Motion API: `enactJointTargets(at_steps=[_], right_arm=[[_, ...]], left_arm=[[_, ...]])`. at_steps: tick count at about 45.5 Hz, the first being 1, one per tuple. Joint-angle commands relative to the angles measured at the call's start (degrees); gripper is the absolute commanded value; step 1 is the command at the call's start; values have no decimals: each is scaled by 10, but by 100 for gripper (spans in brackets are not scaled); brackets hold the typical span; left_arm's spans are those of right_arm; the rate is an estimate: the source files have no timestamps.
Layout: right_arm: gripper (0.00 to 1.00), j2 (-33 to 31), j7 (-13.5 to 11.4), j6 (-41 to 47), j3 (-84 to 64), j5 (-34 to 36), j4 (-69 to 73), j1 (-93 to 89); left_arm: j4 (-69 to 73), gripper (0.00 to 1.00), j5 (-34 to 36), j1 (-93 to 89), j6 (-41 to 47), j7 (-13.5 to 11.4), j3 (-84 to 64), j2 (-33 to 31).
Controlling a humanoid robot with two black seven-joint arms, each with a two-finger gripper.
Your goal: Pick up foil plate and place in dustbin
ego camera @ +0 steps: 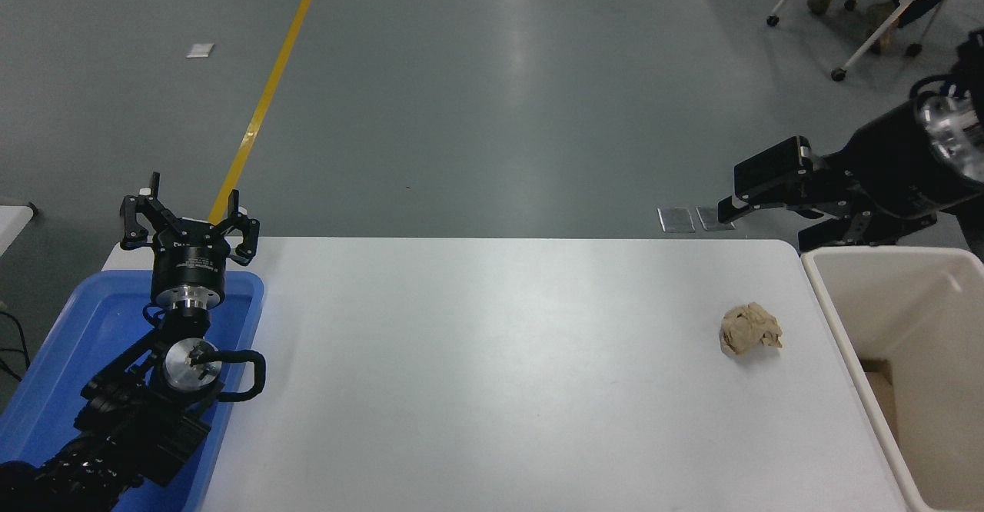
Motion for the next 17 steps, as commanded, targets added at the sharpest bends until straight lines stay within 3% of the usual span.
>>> enactJointTargets(at_steps=[1,17], right_arm=[[100,-22,0,31,-5,-23,9,60],[100,-42,0,31,-34,-16,-3,60]], left_arm=[[0,99,-1,0,1,0,0,0],[0,99,-1,0,0,0,0,0]])
